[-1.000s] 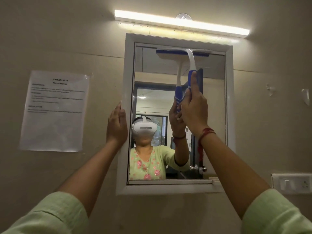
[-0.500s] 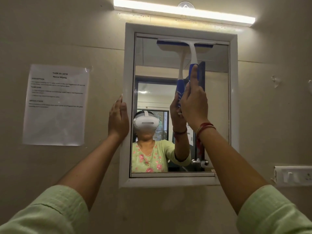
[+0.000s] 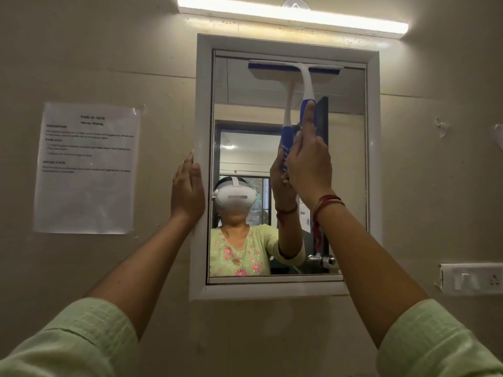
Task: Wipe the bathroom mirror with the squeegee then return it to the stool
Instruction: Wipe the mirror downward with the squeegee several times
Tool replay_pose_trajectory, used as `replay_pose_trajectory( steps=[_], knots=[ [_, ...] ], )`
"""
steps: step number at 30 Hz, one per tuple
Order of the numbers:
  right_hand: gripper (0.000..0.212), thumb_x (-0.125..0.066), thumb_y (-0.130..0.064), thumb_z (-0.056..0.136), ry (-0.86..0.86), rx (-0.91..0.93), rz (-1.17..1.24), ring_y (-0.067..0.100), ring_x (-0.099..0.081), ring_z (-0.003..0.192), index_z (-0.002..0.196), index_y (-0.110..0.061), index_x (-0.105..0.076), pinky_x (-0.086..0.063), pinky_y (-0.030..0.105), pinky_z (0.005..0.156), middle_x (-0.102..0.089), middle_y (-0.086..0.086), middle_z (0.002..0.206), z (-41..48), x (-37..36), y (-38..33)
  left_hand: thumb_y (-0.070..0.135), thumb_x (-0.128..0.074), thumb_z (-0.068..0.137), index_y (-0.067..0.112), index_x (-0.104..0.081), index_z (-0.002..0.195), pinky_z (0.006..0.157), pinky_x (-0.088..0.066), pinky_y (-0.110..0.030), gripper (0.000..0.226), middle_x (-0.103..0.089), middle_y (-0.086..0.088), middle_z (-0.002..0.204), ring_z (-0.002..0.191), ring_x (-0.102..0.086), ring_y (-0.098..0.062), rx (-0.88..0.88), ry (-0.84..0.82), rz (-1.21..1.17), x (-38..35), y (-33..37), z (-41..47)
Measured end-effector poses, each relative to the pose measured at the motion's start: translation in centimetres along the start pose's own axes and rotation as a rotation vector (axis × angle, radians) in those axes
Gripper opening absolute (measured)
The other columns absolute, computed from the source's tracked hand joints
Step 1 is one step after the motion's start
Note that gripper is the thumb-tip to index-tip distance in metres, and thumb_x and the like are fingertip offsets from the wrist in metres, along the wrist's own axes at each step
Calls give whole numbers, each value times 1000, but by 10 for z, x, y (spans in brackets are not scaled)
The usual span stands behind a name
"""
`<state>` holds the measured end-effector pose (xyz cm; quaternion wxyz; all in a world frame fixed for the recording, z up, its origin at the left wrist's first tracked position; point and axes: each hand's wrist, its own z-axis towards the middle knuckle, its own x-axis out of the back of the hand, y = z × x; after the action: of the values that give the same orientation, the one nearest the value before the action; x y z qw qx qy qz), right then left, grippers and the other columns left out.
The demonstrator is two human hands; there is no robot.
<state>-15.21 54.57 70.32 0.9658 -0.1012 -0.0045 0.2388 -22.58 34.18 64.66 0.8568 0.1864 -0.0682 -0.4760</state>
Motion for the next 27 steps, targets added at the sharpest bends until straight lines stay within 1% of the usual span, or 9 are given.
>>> replay_pose_trajectory(
  steps=[3,6,12,15,18,21,23,27],
  knots=[
    [62,-38,-19,97,3,-11,29,22,-62,77,147,-20,-1,-56,41,73,-62,16,96,4,0,-3,39,-20,95,12,-34,138,108,-25,-33,53,-40,-13,143,133,-35,-26,-7,2,1,0,0,0],
    [63,-39,-18,97,3,-12,17,20,-61,76,147,-21,0,-56,40,72,-61,15,96,4,-1,-4,36,-21,97,12,-33,139,108,-23,-33,50,-39,-12,144,134,-34,-26,-2,-2,4,0,-1,0],
    [62,-39,-18,97,6,-16,2,20,-61,76,147,-21,-2,-57,40,71,-61,14,96,2,2,-5,38,-20,96,12,-33,139,109,-24,-33,52,-40,-12,144,133,-35,-25,9,-3,1,1,0,0],
    [59,-36,-18,98,3,6,21,19,-58,70,147,-19,-4,-56,41,66,-58,14,88,-15,4,-3,41,-19,94,13,-33,139,109,-25,-35,54,-39,-12,144,133,-34,-25,10,-12,4,2,1,-1],
    [60,-37,-20,97,-20,22,-6,19,-56,66,147,-21,-3,-55,41,64,-54,12,84,-38,7,5,39,-19,95,12,-34,138,109,-26,-36,53,-40,-13,144,133,-35,-26,15,-18,-1,2,3,-2],
    [63,-38,-23,97,-56,19,-13,19,-56,67,146,-24,1,-56,39,66,-57,14,85,-58,10,12,39,-19,94,11,-35,138,109,-30,-41,54,-42,-14,141,130,-38,-27,24,-20,-10,4,7,-3],
    [64,-38,-23,98,-72,16,-10,19,-56,66,143,-27,6,-56,39,65,-57,15,85,-72,12,15,39,-19,95,10,-36,137,109,-31,-42,54,-43,-15,140,129,-39,-28,32,-16,-13,4,9,-5],
    [61,-40,-24,97,-58,28,-8,18,-52,59,140,-28,4,-53,37,57,-55,16,79,-100,15,16,30,-22,99,9,-36,137,109,-31,-44,45,-43,-16,140,129,-39,-30,35,-16,0,5,12,-5]
  ],
)
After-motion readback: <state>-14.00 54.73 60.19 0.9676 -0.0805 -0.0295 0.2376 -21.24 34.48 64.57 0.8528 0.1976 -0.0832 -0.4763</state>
